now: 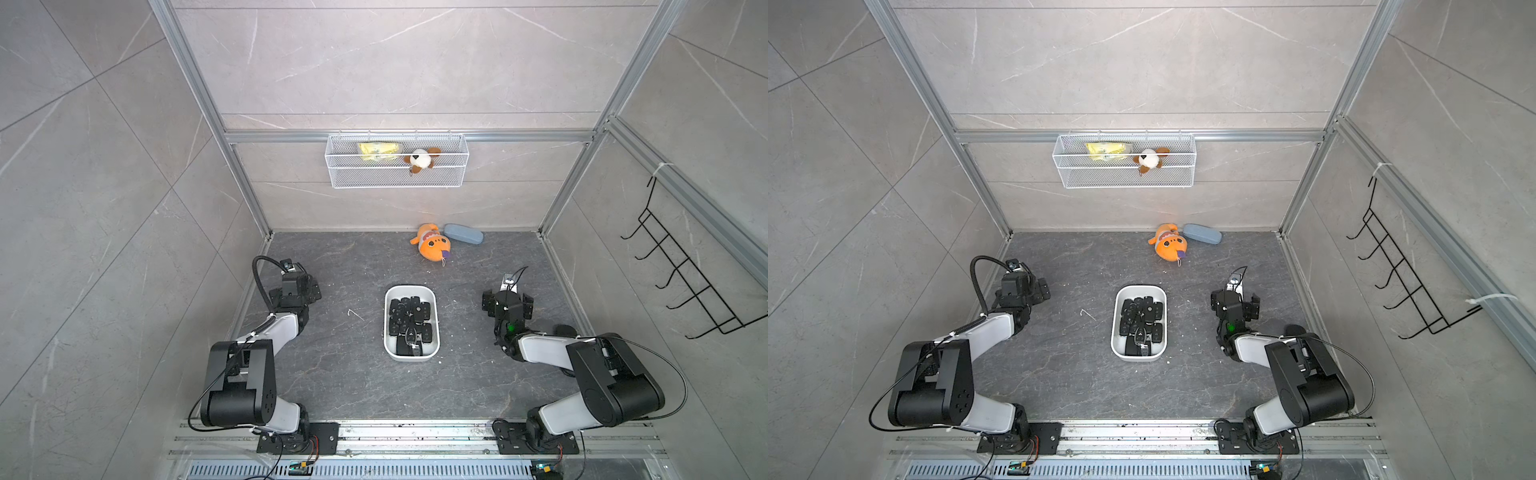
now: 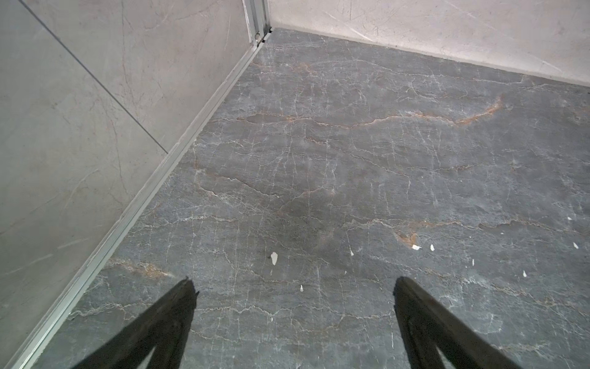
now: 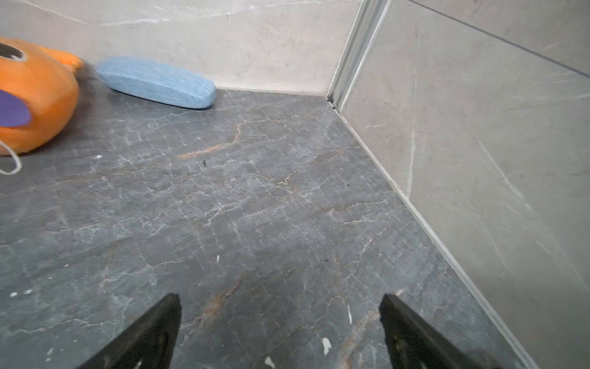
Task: Place the car key into the storage box
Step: Reset both arms
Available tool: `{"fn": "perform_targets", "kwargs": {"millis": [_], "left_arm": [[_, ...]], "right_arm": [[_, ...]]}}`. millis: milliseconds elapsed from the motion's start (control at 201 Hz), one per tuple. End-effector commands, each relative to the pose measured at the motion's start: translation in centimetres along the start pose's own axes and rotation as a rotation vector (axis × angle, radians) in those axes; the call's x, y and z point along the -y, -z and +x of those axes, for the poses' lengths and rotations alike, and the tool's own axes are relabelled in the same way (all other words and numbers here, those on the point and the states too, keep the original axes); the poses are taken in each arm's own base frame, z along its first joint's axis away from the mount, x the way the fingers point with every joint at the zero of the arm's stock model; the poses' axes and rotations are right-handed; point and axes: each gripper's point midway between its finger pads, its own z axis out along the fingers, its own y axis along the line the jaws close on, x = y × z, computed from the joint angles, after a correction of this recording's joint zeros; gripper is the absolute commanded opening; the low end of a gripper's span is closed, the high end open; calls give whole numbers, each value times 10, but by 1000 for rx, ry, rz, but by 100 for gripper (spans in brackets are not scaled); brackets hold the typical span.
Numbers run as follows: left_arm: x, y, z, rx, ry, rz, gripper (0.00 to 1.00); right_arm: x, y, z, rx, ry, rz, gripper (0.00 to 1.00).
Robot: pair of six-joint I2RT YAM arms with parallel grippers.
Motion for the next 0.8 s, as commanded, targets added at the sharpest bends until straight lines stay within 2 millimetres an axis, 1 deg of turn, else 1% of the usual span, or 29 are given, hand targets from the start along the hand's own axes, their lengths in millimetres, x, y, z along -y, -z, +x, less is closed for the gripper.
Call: {"fn": "perform_targets", "kwargs": {"millis": [0, 75, 224, 304, 343, 388, 418, 433, 453, 493, 547, 582, 617, 647, 697, 727, 791], "left_arm": [[-5, 16, -10, 40, 35, 7, 100], [-10, 22, -5, 44, 26, -4, 100], [-16, 22, 14, 19, -10, -24, 100], [-16, 19, 16, 68, -22, -20, 100], [-15, 18, 17, 104, -32, -16, 100], [-16, 17, 18, 138, -26, -20, 100], [-16, 18, 17, 165, -18, -10, 100], [-15, 18, 18, 181, -16, 0, 100], [-13, 19, 17, 202, -13, 14, 100], [-12, 18, 21, 215, -18, 22, 100], [-11, 16, 23, 231, -15, 27, 100], [-9, 15, 23, 223, -22, 36, 100], [-4, 12, 26, 205, -40, 62, 100], [1, 10, 28, 207, -54, 85, 100], [7, 10, 32, 215, -65, 123, 100], [6, 9, 34, 219, -65, 124, 100], [7, 9, 35, 219, -64, 129, 100]], "right_arm": [[-6, 4, -10, 62, -20, -77, 100], [-7, 6, -8, 72, -32, -107, 100], [-8, 7, -6, 80, -49, -150, 100], [-11, 8, -4, 87, -59, -202, 100], [-14, 6, 5, 77, -58, -228, 100], [-12, 5, -3, 143, -69, -213, 100], [-13, 4, 6, 78, -63, -222, 100], [-13, 4, 7, 59, -65, -223, 100], [-11, 2, 6, 66, -71, -218, 100], [-10, 1, 1, 109, -73, -213, 100], [-11, 2, 7, 63, -70, -223, 100], [-11, 1, 4, 81, -72, -219, 100], [-11, 1, 2, 101, -70, -219, 100], [-11, 1, 5, 78, -69, -218, 100], [-11, 1, 5, 76, -70, -219, 100], [-12, 1, 2, 93, -72, -221, 100], [-11, 1, 5, 78, -69, -220, 100]]}}
